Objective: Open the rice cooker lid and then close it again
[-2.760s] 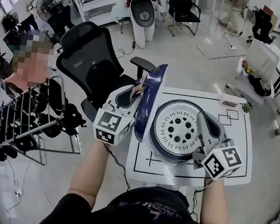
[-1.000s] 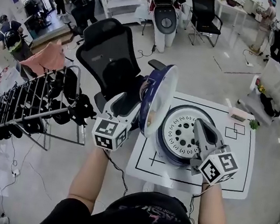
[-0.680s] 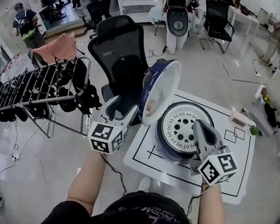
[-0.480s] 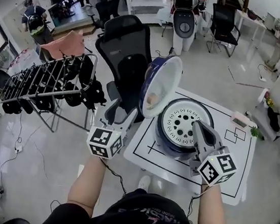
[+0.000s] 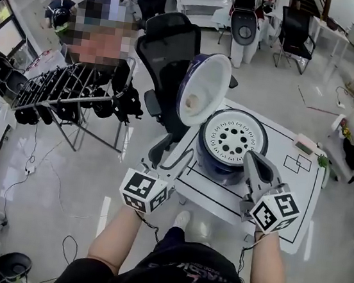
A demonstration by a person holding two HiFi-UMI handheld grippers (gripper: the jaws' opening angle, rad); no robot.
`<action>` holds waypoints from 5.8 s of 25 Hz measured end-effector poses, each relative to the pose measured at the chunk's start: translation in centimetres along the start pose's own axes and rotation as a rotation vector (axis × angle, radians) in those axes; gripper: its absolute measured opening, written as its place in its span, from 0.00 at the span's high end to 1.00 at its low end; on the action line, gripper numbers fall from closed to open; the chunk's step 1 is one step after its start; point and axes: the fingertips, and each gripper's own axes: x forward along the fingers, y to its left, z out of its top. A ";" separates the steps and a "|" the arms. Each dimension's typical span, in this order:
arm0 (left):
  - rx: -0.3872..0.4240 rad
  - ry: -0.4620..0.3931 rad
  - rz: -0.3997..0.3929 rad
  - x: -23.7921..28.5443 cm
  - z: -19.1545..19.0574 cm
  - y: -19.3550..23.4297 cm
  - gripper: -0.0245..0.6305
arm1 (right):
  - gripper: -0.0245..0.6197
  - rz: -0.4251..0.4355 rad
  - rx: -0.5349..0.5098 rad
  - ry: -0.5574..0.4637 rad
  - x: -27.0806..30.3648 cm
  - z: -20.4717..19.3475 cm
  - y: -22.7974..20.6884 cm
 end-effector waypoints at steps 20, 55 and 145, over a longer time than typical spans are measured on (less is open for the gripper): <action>-0.030 0.004 -0.041 -3.8 -1.3 -8.3 0.54 | 0.96 0.033 0.007 0.009 -5.8 -1.1 1.6; -0.011 -0.020 0.015 -4.8 1.0 -6.5 0.54 | 0.96 0.068 0.008 -0.014 -5.2 0.0 2.1; 0.285 0.058 -0.371 23.0 2.3 11.0 0.78 | 0.96 -0.422 0.001 -0.094 10.9 1.2 -8.3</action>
